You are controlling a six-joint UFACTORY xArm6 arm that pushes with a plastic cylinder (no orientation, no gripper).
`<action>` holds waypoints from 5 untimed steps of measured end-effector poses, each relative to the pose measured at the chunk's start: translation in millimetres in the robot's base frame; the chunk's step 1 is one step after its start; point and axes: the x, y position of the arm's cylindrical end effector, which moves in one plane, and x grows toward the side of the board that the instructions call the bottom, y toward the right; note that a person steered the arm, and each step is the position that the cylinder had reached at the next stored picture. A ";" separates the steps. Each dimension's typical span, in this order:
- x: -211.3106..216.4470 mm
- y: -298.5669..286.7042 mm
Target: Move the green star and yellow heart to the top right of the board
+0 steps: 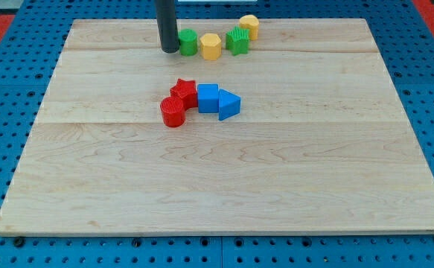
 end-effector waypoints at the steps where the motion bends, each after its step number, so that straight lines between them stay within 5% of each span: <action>1: -0.3 42.8; 3: -7.1 143.0; 5: -26.5 109.0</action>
